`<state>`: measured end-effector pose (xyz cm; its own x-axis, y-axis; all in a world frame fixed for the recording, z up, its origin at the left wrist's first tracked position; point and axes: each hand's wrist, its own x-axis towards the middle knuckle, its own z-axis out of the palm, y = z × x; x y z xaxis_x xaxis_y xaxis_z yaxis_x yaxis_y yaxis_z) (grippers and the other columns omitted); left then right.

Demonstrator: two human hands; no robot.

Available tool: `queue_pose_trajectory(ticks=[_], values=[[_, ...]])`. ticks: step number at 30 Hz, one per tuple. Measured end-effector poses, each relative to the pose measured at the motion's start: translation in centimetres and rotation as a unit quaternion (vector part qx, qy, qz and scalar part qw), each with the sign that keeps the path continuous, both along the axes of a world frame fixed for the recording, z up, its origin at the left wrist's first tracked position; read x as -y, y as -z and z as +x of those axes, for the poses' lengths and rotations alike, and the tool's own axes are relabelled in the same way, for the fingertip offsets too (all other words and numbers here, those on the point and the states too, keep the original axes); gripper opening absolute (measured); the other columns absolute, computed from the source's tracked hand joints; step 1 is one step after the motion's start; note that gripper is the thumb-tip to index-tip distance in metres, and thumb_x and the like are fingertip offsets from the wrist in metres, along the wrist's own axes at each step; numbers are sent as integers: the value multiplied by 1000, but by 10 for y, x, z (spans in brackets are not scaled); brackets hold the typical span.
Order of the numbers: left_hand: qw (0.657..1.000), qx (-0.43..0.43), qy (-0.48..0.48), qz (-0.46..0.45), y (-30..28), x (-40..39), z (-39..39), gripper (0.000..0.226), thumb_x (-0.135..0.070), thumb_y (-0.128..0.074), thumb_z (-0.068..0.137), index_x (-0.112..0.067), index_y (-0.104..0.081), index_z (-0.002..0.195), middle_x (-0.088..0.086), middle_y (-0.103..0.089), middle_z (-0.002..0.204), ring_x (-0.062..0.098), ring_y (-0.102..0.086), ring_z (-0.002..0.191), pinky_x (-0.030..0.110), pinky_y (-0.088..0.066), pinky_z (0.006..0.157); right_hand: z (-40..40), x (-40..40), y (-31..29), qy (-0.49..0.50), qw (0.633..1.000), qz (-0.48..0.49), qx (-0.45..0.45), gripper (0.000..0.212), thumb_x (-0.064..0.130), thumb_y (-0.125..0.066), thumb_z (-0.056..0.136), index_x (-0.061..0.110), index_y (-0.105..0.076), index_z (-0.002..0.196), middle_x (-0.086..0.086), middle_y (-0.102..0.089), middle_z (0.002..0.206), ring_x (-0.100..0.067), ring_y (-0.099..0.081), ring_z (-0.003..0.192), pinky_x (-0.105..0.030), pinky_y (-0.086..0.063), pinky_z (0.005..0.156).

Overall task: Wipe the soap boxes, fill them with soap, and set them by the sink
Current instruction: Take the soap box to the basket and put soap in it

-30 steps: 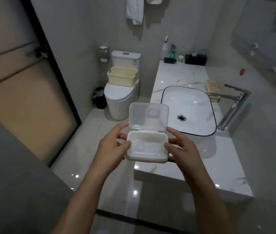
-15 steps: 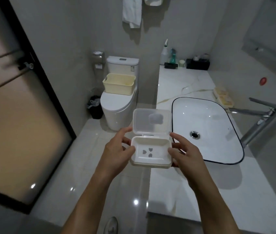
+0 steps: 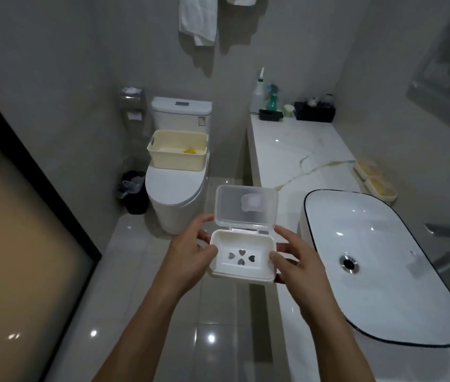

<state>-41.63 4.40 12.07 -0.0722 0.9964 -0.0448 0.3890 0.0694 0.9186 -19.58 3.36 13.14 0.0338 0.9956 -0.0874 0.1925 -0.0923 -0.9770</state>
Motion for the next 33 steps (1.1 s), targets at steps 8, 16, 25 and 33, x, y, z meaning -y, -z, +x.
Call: queue_pose_trajectory(ticks=[8, 16, 25, 33], values=[[998, 29, -45, -18, 12, -64, -68, 58, -25, -57, 71, -54, -52, 121, -19, -61, 86, 3, -63, 68, 29, -56, 60, -67, -86, 11, -49, 998, -20, 27, 50, 8, -60, 96, 36, -57, 137, 0, -66, 114, -17, -68, 100, -33, -63, 69], [991, 23, -128, -14, 24, -167, -147, 58, -6, -58, 80, -45, -54, 124, -4, -63, 92, 22, -63, 79, 43, -55, 71, -153, -223, 23, -114, 993, -24, 8, 50, 1, -61, 95, 30, -58, 136, -6, -67, 106, -22, -68, 95, -37, -64, 65], [982, 33, -181, -42, 28, -326, -216, 60, -20, -55, 68, -48, -55, 121, 0, -62, 86, 25, -64, 79, 45, -54, 70, -231, -395, 23, -153, 986, -38, 44, 51, 7, -61, 96, 34, -53, 138, -2, -63, 111, -22, -66, 96, -45, -63, 76], [985, 40, -158, -61, 53, -434, -260, 61, -24, -54, 69, -53, -53, 122, 0, -65, 95, 25, -68, 79, 50, -59, 70, -272, -499, 46, -136, 986, -73, 63, 53, 4, -63, 94, 33, -55, 137, -5, -65, 111, -23, -68, 94, -47, -63, 75]])
